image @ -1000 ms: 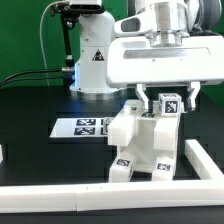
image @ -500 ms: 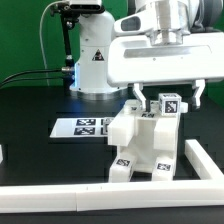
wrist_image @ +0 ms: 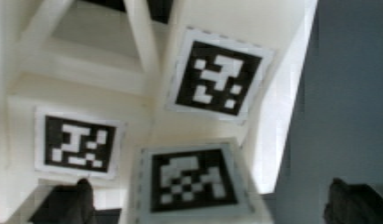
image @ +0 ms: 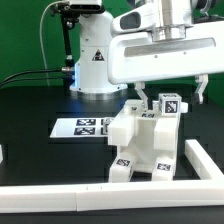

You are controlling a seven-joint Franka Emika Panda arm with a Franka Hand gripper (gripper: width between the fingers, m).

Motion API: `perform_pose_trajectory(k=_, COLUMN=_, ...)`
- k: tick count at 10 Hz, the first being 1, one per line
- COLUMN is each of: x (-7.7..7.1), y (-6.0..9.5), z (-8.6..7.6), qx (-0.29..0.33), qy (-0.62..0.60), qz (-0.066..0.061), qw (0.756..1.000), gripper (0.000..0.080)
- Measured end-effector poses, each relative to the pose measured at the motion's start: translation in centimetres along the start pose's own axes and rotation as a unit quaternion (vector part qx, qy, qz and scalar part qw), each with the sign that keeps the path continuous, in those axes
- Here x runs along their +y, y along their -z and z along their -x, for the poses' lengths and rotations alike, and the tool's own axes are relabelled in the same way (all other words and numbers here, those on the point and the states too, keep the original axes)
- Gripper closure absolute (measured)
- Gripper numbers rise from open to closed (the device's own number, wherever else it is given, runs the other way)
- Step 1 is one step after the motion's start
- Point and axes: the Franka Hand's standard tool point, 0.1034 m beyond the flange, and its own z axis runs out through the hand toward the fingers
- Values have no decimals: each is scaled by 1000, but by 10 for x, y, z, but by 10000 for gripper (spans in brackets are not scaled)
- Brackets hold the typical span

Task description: Assemble chair

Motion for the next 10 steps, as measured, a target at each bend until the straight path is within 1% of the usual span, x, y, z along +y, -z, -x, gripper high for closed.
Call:
perform_pose_trajectory(k=1, x=-3, y=0, z=1, qx=-38, qy=-14, qz=-1, qw=999, gripper=151)
perform_pose_trajectory(k=2, x=-7, y=0, z=-1, qx=-57, qy=-13, qz=1, qw=998, gripper=151)
perform_pose_trajectory(k=3, x=-4, y=0, z=0, qx=-76, qy=-16, qz=-1, qw=997, gripper=151)
perform_pose_trajectory(k=4, x=-3, y=0, z=-2, qx=-71, qy=-17, qz=0, qw=997, gripper=151)
perform_pose_trajectory(k=5, x=-3, y=0, z=-1, qx=-72, qy=-20, qz=0, qw=997, gripper=251)
perform_pose_trajectory(k=6, x=-3, y=0, z=-1, qx=-72, qy=-32, qz=1, qw=997, gripper=387)
perform_pose_trajectory(k=7, x=-3, y=0, z=-1, qx=-72, qy=-32, qz=1, qw=997, gripper=387)
perform_pose_trajectory(k=8, x=-3, y=0, z=-1, qx=-72, qy=-50, qz=2, qw=996, gripper=537)
perform_pose_trajectory(k=10, x=-4, y=-2, z=0, qx=-73, qy=-153, qz=10, qw=986, gripper=537)
